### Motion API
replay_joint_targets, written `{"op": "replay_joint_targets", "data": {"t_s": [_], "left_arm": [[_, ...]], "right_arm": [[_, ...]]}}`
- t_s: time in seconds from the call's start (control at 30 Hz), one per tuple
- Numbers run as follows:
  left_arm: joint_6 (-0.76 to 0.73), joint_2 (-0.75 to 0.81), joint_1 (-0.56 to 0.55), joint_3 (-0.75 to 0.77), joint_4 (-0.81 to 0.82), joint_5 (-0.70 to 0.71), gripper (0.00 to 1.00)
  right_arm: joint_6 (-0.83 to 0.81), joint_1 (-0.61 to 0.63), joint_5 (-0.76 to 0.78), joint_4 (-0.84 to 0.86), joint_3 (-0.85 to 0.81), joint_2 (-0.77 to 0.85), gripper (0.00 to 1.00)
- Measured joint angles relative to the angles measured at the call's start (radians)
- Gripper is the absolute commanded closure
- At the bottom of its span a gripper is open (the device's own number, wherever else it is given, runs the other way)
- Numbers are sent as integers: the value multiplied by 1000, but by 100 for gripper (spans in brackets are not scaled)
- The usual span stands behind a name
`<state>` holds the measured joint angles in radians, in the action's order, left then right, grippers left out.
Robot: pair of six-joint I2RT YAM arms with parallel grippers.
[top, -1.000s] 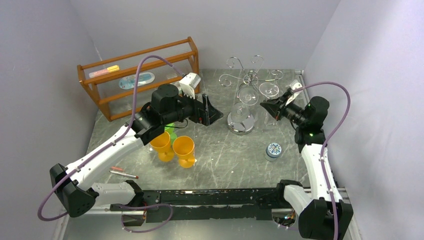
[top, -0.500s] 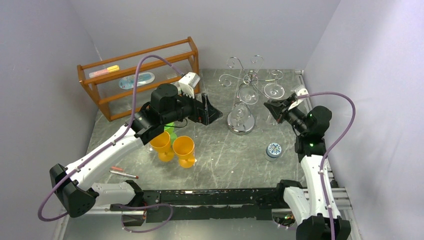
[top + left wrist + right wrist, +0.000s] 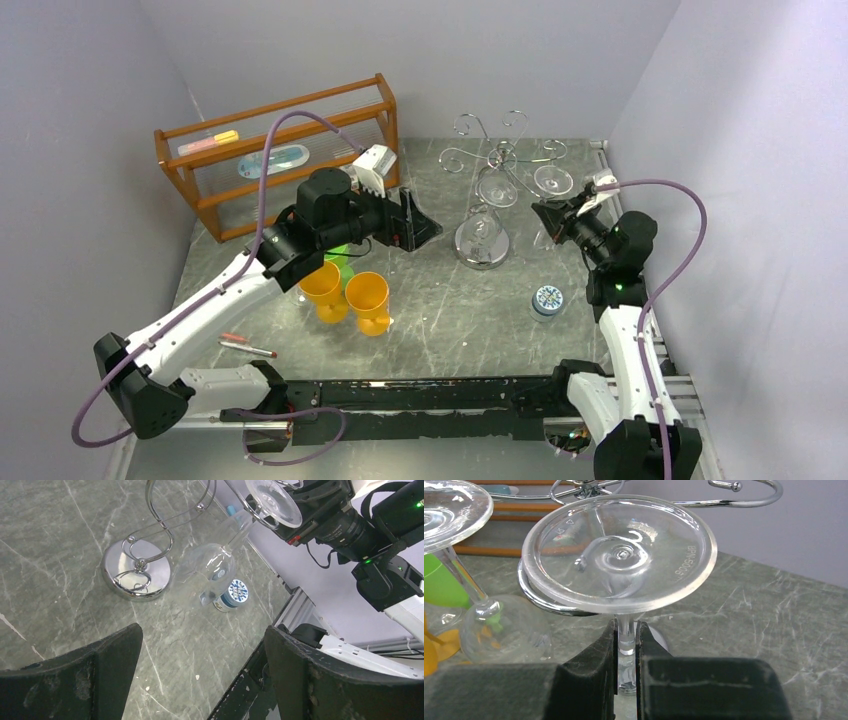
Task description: Place the wine glass upside down on the wine glass rack
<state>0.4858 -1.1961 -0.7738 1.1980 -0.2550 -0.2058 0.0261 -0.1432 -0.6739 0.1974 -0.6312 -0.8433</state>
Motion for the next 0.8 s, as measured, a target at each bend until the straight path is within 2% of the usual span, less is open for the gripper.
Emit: {"op": "replay_joint_targets", "data": {"t_s": [0.1, 0.2, 0.37, 0.47, 0.63, 0.8], "left_arm": [[0, 7, 0, 0, -8, 1, 5], [0, 13, 1, 0, -22, 3, 5], [-10, 31, 3, 0, -49, 16, 4], [-25, 48, 4, 0, -77, 32, 4], [-55, 89, 5, 0, -140, 69, 4], [-101, 136, 5, 2, -215, 109, 4]], "right_arm": [[11, 3, -4, 1, 0, -3, 83], [27, 3, -6, 0, 0, -4, 66], [55, 3, -5, -9, -1, -8, 51], [69, 3, 4, -35, -3, -7, 36], [84, 3, 39, -106, -3, 34, 26], [100, 3, 83, -191, -16, 132, 24]]}}
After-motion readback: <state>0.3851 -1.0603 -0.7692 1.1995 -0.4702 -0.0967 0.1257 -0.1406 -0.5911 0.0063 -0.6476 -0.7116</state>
